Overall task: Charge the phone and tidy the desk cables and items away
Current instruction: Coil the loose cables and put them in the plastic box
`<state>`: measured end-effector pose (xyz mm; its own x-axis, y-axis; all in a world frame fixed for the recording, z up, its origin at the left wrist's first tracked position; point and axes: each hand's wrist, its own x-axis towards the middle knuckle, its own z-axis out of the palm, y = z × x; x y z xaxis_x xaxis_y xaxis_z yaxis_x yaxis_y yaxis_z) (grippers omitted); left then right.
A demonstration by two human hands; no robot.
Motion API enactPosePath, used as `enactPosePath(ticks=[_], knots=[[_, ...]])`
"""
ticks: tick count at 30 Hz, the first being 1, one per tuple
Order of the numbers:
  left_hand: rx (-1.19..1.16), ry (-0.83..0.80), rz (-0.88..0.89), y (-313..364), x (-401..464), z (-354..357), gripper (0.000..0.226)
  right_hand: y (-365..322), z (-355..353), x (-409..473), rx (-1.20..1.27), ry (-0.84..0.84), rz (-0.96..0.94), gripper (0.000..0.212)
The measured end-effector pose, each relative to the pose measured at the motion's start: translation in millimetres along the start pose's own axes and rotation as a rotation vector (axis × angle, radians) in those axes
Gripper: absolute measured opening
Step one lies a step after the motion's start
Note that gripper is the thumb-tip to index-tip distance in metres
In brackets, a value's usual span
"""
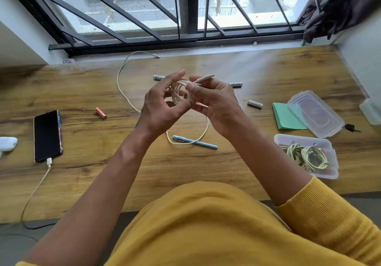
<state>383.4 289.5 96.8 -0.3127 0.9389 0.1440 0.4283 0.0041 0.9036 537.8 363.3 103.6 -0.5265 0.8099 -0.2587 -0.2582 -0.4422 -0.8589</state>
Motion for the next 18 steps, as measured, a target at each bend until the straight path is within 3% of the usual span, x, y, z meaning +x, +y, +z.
enactPosePath(ticks=[5,12,15,18], knots=[[0.013,-0.010,-0.005,-4,2,-3,0.067,4,6,0,-0.219,0.091,-0.158,0.034],[-0.268,0.247,-0.172,-2,1,7,0.034,18,8,7,-0.636,0.185,-0.456,0.041],[-0.291,0.314,-0.218,-3,2,11,0.024,22,11,8,-0.858,0.183,-0.606,0.044],[-0.231,0.358,-0.220,-7,4,8,0.024,24,12,8,-0.982,0.119,-0.618,0.049]])
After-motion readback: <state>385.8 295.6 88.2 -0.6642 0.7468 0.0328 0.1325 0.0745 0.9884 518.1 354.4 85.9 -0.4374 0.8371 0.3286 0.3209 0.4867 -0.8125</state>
